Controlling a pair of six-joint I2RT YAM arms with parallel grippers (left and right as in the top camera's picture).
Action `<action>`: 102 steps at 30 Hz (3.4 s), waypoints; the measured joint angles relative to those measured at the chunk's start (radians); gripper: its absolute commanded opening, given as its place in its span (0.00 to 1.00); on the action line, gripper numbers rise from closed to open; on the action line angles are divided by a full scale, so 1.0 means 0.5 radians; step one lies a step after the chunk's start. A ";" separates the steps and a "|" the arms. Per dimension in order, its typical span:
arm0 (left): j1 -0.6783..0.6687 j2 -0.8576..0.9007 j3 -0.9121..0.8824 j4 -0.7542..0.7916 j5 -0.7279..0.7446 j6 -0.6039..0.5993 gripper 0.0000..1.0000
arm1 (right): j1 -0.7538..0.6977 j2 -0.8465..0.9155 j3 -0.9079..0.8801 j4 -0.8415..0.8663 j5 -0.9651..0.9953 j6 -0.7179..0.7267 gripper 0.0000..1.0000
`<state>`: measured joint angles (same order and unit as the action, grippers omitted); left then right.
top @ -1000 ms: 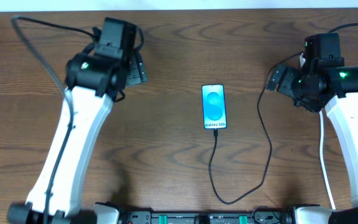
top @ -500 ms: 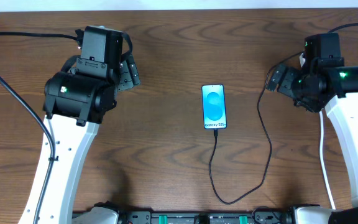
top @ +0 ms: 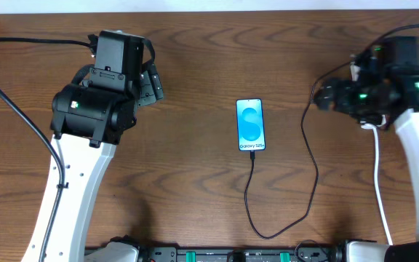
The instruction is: Plug charger to phone and switch on socket
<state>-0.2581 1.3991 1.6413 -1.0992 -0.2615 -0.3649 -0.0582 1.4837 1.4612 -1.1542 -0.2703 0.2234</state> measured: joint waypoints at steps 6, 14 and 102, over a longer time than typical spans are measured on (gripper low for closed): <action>0.000 0.000 0.000 -0.001 0.001 0.000 0.89 | -0.381 0.063 0.426 -0.352 -0.159 -0.283 0.99; 0.000 0.000 0.000 -0.002 0.000 0.000 0.89 | -0.678 0.499 1.092 -0.806 -0.223 -0.627 0.99; 0.000 0.000 0.000 -0.001 0.000 0.000 0.89 | -0.613 1.635 0.885 0.246 -0.163 -0.880 0.99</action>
<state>-0.2581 1.3991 1.6413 -1.0996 -0.2615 -0.3649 -0.3649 2.3013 1.9038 -1.0309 -0.3515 -0.2165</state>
